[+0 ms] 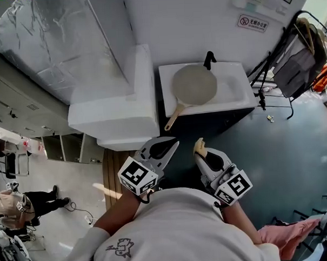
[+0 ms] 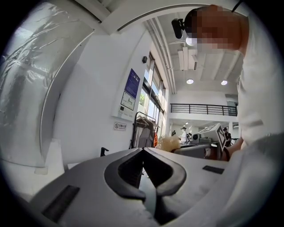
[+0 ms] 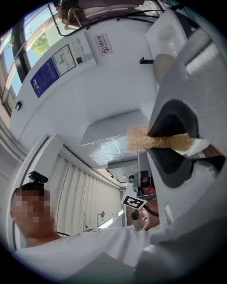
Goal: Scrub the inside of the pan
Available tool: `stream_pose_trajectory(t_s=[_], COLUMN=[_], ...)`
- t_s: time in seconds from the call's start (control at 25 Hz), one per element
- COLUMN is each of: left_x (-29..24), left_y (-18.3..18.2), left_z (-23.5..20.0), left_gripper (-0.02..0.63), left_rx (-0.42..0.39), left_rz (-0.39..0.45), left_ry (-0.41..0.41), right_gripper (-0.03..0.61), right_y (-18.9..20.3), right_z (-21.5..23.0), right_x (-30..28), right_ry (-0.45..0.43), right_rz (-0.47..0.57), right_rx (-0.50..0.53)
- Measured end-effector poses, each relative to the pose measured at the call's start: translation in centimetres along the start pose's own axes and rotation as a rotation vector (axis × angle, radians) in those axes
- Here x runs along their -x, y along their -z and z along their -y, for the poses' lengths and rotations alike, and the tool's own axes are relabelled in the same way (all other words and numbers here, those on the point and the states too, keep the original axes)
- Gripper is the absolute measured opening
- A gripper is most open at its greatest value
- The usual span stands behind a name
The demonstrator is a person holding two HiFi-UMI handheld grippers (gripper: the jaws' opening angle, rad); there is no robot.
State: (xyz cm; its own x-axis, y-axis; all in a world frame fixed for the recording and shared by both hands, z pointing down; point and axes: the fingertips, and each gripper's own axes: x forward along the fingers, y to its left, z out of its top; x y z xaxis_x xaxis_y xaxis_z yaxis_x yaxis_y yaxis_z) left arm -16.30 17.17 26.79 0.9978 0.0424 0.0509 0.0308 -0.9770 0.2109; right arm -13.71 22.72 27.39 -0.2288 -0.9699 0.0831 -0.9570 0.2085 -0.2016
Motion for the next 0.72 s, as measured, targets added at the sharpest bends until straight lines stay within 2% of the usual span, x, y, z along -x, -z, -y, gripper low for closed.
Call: stream_pose_trajectory(t_s=[0.4, 0.6, 0.72], left_x=[-10.6, -15.7, -18.6], left_y=[-1.7, -1.5, -1.1], left_z=[-4.3, -5.9, -6.3], left_gripper=[0.002, 0.002, 0.002], left_rx=[-0.014, 0.021, 0.022], left_rz=[0.021, 0.025, 0.01], left_ry=[-0.151, -0.209, -0.226], right_gripper=[0.052, 0.053, 0.053], right_y=[-4.0, -5.1, -5.2], right_z=[12.5, 20.3, 23.9], right_x=[-1.7, 0.0, 1.0], right_ry=[-0.126, -0.044, -0.042], right_rz=[0.019, 0.031, 0.027], right_rx=[0.038, 0.008, -0.005])
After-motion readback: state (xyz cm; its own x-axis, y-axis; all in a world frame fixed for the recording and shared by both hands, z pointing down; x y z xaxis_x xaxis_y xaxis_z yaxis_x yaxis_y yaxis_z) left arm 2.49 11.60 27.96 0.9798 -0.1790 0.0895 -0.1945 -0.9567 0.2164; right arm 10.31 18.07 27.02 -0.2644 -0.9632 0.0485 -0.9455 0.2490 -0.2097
